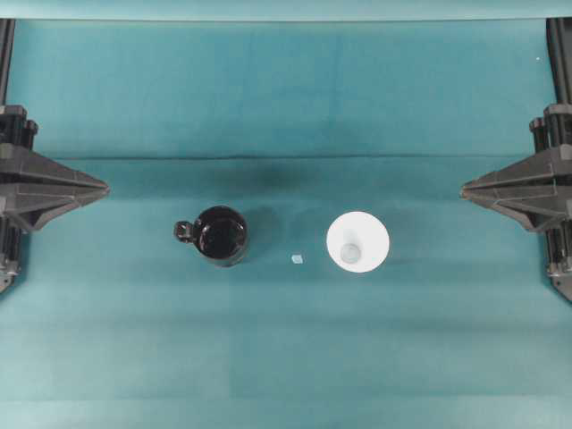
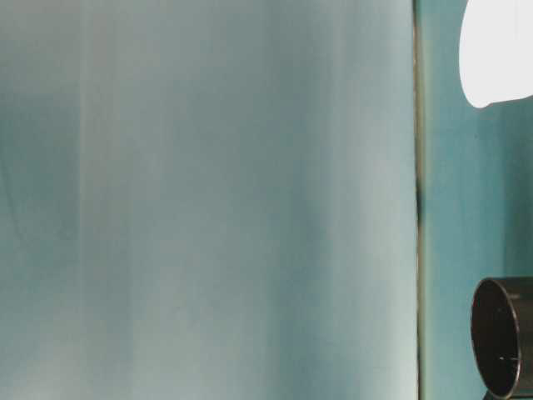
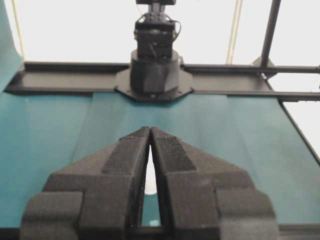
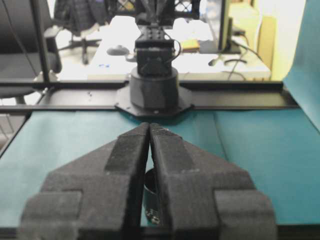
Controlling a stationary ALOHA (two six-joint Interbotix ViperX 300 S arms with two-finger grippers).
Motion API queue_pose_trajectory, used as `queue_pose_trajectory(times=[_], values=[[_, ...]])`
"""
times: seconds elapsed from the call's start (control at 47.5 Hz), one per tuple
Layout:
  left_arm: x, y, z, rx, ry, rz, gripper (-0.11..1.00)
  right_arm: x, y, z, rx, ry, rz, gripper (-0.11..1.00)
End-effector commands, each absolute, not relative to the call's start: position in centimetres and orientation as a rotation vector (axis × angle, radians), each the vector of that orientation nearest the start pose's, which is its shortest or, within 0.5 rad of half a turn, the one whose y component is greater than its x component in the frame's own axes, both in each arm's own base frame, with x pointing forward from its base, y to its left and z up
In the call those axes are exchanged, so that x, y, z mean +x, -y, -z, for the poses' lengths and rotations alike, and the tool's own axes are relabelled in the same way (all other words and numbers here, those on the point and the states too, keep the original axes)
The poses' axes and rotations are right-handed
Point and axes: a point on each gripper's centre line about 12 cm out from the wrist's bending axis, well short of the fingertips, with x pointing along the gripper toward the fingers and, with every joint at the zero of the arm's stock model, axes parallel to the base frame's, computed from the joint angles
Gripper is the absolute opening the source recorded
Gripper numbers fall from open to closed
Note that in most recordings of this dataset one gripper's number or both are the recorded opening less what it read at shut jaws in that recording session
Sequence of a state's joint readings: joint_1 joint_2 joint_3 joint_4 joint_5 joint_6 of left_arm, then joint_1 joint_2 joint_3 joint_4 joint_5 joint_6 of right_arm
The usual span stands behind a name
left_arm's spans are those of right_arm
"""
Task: Put a paper cup into the cup holder on your left arm.
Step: 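Raise both grippers from the rest pose toward the table center, then move the left gripper open toward the black mug's handle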
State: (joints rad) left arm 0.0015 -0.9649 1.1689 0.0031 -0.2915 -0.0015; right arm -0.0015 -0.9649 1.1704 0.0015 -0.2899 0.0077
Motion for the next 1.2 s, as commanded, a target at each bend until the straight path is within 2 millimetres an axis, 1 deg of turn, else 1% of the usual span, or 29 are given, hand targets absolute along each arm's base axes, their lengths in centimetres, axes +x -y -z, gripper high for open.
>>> queue_pose_trajectory(times=[0.0,0.042,0.063,0.126,0.19,0.295,0.442,0.674,0.822,0.99,1.18], values=[[20.8,0.3,-30.5,-0.033,0.07,0.017,0.16,20.2,0.1,-30.1,0.018,0.094,0.002,0.16],[21.1,0.3,-30.5,-0.05,0.046,0.018,0.14,20.5,0.1,-30.4,0.053,0.077,0.009,0.17],[21.2,0.3,-30.4,-0.056,0.032,0.018,0.11,20.6,0.2,-30.3,0.068,0.06,0.011,0.18],[21.3,0.4,-30.3,-0.06,-0.008,0.018,0.03,21.1,0.2,-30.4,0.103,0.005,0.013,0.09],[21.2,0.3,-29.9,-0.06,-0.051,0.016,0.03,21.6,0.1,-30.4,0.121,-0.056,0.012,0.03],[21.1,0.3,-29.5,-0.059,-0.099,0.013,0.03,22.1,0.0,-30.1,0.141,-0.138,0.011,0.0],[21.1,0.3,-28.7,-0.058,-0.16,0.011,0.03,23.0,0.0,-30.1,0.158,-0.196,0.013,-0.01],[21.9,0.3,-26.0,-0.072,-0.342,0.001,0.03,24.2,-0.1,-29.0,0.177,-0.305,0.02,-0.01],[22.7,0.3,-24.5,-0.07,-0.434,-0.003,0.03,24.8,-0.1,-28.3,0.178,-0.375,0.023,-0.01],[23.8,0.3,-22.4,-0.068,-0.557,-0.011,0.03,25.2,-0.1,-27.9,0.178,-0.425,0.025,-0.01],[25.4,0.3,-21.2,-0.049,-0.629,-0.008,0.03,25.4,-0.2,-27.7,0.178,-0.443,0.026,-0.01]])
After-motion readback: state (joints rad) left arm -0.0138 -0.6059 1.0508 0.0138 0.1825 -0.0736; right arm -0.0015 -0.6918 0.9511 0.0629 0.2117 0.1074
